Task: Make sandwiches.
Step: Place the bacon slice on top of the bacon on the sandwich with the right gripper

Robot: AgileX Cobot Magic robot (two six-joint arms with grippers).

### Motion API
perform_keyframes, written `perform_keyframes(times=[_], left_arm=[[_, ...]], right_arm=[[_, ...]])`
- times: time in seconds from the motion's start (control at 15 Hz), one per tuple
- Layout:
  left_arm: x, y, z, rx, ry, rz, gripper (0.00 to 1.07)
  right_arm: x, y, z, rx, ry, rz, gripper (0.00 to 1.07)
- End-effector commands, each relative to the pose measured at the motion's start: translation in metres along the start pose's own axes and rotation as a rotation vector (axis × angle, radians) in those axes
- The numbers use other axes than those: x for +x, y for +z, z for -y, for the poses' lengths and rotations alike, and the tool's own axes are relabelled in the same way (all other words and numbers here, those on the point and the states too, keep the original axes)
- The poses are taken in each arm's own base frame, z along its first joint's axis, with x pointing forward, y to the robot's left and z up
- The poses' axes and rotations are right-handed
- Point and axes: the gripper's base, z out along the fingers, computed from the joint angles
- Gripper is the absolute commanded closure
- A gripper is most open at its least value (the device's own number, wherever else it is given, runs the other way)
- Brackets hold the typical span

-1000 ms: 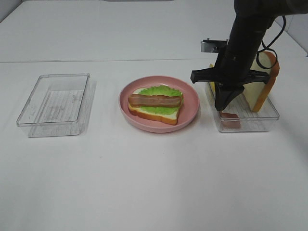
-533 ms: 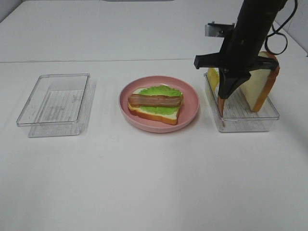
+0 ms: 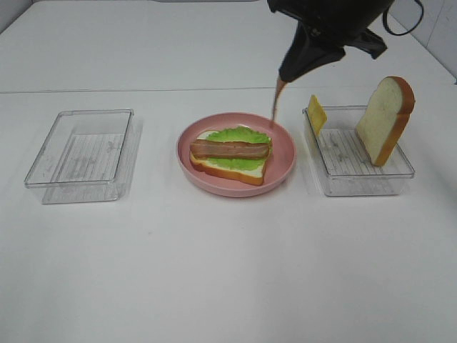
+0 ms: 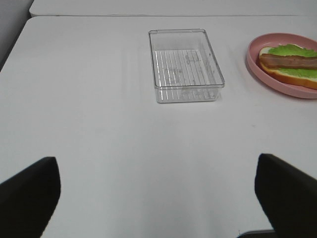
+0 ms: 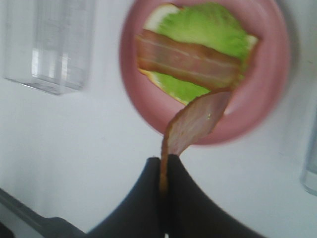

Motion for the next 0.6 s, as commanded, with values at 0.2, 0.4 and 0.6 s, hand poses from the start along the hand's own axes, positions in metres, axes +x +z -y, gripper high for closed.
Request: perform_keyframes(times=[0.2,0.4,0.6], left_arm=[[0.001,-0.002,0.001,0.006,-0.008,0.028,0.04],[0.001,-0.002,0.001,0.006,-0.008,0.028,0.04],[0.001,-0.002,0.001,0.006,-0.008,0.028,0.04]], right_arm=[[-0.014,0.03,-0.013,-0.245,0.04,0.096,1.07],[-0.011,0.072,-0.019,-0.267,0.069,0.058,1.07],[-0.011,0.104,-0.028,-0.286,0.069,0.038,1.07]])
